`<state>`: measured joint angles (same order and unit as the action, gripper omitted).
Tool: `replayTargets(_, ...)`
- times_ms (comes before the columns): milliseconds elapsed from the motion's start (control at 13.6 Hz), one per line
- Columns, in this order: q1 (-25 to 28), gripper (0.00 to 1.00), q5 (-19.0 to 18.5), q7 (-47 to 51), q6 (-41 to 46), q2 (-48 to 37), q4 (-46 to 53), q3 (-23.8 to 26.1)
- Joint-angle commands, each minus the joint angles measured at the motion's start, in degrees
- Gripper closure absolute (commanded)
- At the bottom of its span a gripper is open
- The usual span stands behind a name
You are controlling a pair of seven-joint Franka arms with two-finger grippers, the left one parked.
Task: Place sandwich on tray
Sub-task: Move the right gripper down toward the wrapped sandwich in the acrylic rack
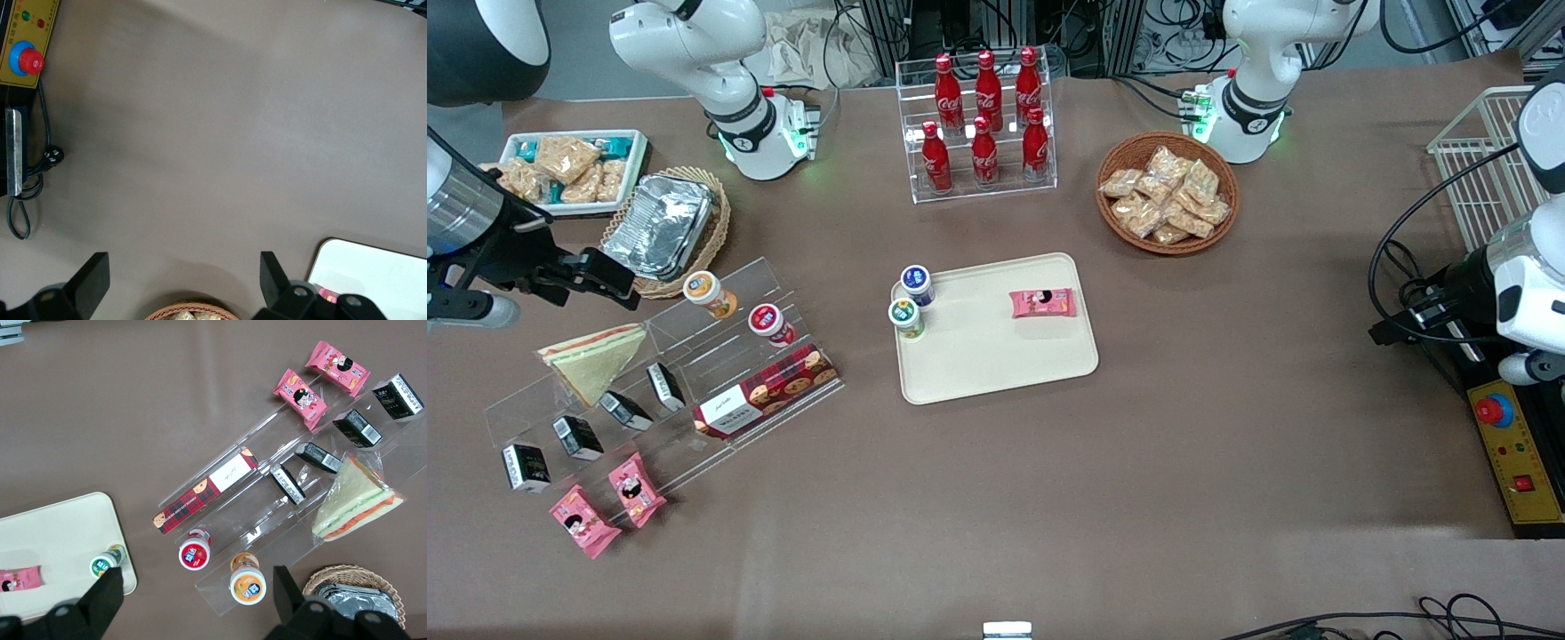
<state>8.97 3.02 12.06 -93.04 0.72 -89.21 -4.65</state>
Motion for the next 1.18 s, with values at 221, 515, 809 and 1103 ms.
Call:
replayTargets(221,-0.1,0.00,0.8,0.0,0.0,0.2,0.7,-0.5)
replayTargets(515,-0.8,0.00,0.1,0.2,-0.4,0.3,0.4,-1.1)
replayTargets(809,-1.5,0.00,0.0,1.5,-0.7,0.4,-2.0,-6.4)
replayTargets(1103,-1.3,0.00,-2.2,20.9,0.2,2.0,-2.7,-8.4)
